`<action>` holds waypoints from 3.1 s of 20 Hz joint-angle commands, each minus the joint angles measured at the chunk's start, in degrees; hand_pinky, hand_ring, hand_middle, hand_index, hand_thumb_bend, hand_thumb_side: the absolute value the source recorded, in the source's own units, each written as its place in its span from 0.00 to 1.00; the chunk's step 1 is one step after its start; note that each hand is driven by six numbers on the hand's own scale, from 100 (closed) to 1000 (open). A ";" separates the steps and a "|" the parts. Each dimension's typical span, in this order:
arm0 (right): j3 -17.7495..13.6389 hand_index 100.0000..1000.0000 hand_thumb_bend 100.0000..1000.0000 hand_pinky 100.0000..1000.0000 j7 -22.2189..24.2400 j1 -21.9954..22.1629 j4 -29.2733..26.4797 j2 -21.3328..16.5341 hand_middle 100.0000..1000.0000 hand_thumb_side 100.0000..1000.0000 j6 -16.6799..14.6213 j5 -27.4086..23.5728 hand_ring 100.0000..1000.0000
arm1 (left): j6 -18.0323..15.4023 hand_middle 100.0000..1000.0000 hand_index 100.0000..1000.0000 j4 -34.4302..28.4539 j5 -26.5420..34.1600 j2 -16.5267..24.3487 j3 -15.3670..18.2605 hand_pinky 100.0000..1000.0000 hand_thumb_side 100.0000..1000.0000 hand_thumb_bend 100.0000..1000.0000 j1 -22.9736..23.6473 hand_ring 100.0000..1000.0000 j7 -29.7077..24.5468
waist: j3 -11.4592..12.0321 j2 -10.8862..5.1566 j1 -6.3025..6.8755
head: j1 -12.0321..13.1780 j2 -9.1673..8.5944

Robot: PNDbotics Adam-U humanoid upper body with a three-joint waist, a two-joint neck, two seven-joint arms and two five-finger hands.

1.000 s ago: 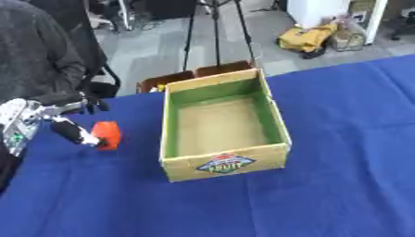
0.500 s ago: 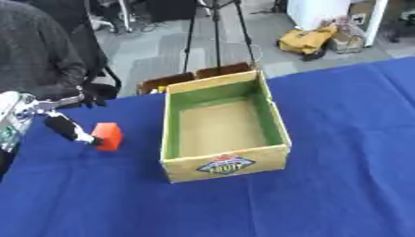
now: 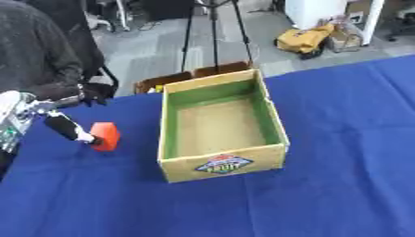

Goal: Pick up objects on the table and place them in the box.

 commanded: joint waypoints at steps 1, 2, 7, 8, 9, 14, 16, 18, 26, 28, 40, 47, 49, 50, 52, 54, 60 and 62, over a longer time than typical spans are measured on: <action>-0.55 0.79 0.00 0.79 0.09 -0.38 -0.45 -0.71 0.49 0.54 -0.14 0.13 0.70 | 0.04 0.72 0.81 -1.18 -0.96 1.64 0.12 0.68 0.42 0.67 -0.54 0.68 0.85 | -0.12 -0.81 -0.29 | -0.07 -0.67; -0.54 0.79 0.00 0.79 0.09 -0.39 -0.43 -0.66 0.49 0.54 -0.16 0.21 0.70 | 0.06 0.72 0.81 -1.20 -1.19 1.60 0.12 0.68 0.42 0.67 -0.51 0.68 0.98 | -0.17 -0.72 -0.27 | -0.06 -0.68; -0.55 0.79 0.00 0.79 0.05 -0.41 -0.35 -0.44 0.49 0.54 -0.23 0.56 0.70 | 0.24 0.71 0.80 -1.35 -2.30 1.65 0.15 0.68 0.42 0.67 -0.36 0.67 1.38 | -0.33 -0.30 -0.19 | -0.09 -0.61; -0.54 0.79 0.00 0.79 0.05 -0.43 -0.33 -0.40 0.49 0.54 -0.24 0.60 0.70 | 0.30 0.71 0.80 -1.38 -2.48 1.64 0.17 0.67 0.42 0.67 -0.33 0.66 1.51 | -0.33 -0.24 -0.18 | -0.09 -0.61; -0.53 0.79 0.00 0.79 0.06 -0.46 -0.32 -0.36 0.49 0.54 -0.23 0.63 0.70 | 0.39 0.70 0.80 -1.44 -2.64 1.61 0.20 0.67 0.41 0.66 -0.31 0.66 1.71 | -0.32 -0.16 -0.15 | -0.09 -0.62; -0.55 0.79 0.00 0.80 0.08 -0.52 -0.24 -0.17 0.49 0.55 -0.26 0.87 0.70 | 0.71 0.69 0.78 -1.65 -3.66 1.56 0.18 0.67 0.41 0.66 -0.12 0.64 2.41 | -0.45 0.21 -0.11 | -0.13 -0.68; -0.55 0.79 0.00 0.80 0.06 -0.51 -0.23 -0.12 0.49 0.55 -0.30 0.96 0.70 | 0.80 0.68 0.78 -1.72 -4.09 1.51 0.17 0.66 0.41 0.66 -0.06 0.64 2.64 | -0.47 0.33 -0.13 | -0.13 -0.71; -0.53 0.79 0.00 0.80 0.07 -0.54 -0.22 -0.06 0.49 0.55 -0.31 1.02 0.70 | 0.87 0.68 0.77 -1.73 -4.34 1.39 0.17 0.66 0.40 0.65 -0.03 0.63 2.85 | -0.45 0.43 -0.13 | -0.14 -0.73; -0.55 0.79 0.00 0.80 0.13 -0.58 -0.12 0.09 0.49 0.56 -0.37 1.22 0.70 | 1.12 0.65 0.74 -1.74 -5.06 1.34 0.17 0.65 0.39 0.65 0.28 0.61 2.99 | -0.48 0.70 -0.11 | -0.14 -0.78; -0.57 0.79 0.00 0.80 0.14 -0.59 -0.09 0.13 0.49 0.56 -0.38 1.27 0.70 | 1.30 0.64 0.73 -1.80 -5.38 1.31 0.16 0.64 0.39 0.65 0.39 0.59 3.18 | -0.46 0.78 -0.10 | -0.12 -0.83; -0.62 0.79 0.00 0.80 0.24 -0.65 0.00 0.27 0.49 0.57 -0.48 1.40 0.70 | 1.92 0.53 0.64 -1.93 -6.82 1.16 0.03 0.57 0.34 0.60 0.71 0.50 4.58 | -0.23 1.10 -0.23 | -0.35 -1.10; -0.65 0.79 0.00 0.80 0.34 -0.66 0.02 0.31 0.49 0.58 -0.65 1.51 0.70 | 2.16 0.47 0.58 -1.75 -6.98 0.95 -0.19 0.53 0.30 0.56 0.92 0.44 5.20 | -0.07 1.33 -0.48 | -0.40 -1.35; -0.65 0.79 0.00 0.80 0.34 -0.63 0.03 0.33 0.49 0.58 -0.73 1.57 0.70 | 2.23 0.44 0.55 -1.66 -7.00 0.86 -0.23 0.51 0.29 0.54 1.01 0.42 5.28 | -0.01 1.40 -0.58 | -0.36 -1.37; -0.64 0.79 0.00 0.80 0.34 -0.64 0.03 0.35 0.49 0.58 -0.76 1.58 0.70 | 2.26 0.43 0.54 -1.65 -6.98 0.82 -0.26 0.50 0.28 0.54 1.04 0.41 5.31 | 0.03 1.43 -0.64 | -0.37 -1.39; -0.63 0.79 0.00 0.80 0.37 -0.65 0.03 0.35 0.49 0.58 -0.80 1.58 0.70 | 2.33 0.40 0.51 -1.65 -6.97 0.77 -0.31 0.47 0.27 0.53 1.08 0.39 5.36 | 0.11 1.45 -0.73 | -0.35 -1.39; -0.63 0.79 0.00 0.80 0.38 -0.63 0.05 0.35 0.49 0.59 -0.82 1.57 0.70 | 2.40 0.34 0.45 -1.68 -6.95 0.77 -0.33 0.42 0.26 0.52 1.11 0.34 5.43 | 0.19 1.44 -0.80 | -0.34 -1.41; -0.71 0.79 0.00 0.80 0.40 -0.48 0.12 0.22 0.49 0.59 -0.91 1.41 0.70 | 2.47 0.20 0.33 -2.18 -5.78 1.06 -0.24 0.33 0.23 0.49 1.30 0.23 6.21 | 0.44 1.02 -1.02 | -0.36 -1.29; -0.73 0.79 0.00 0.80 0.46 -0.40 0.11 0.09 0.49 0.58 -0.92 1.21 0.70 | 2.39 0.18 0.32 -2.48 -4.95 1.30 -0.22 0.33 0.23 0.48 1.35 0.22 6.13 | 0.60 0.65 -1.14 | -0.42 -1.19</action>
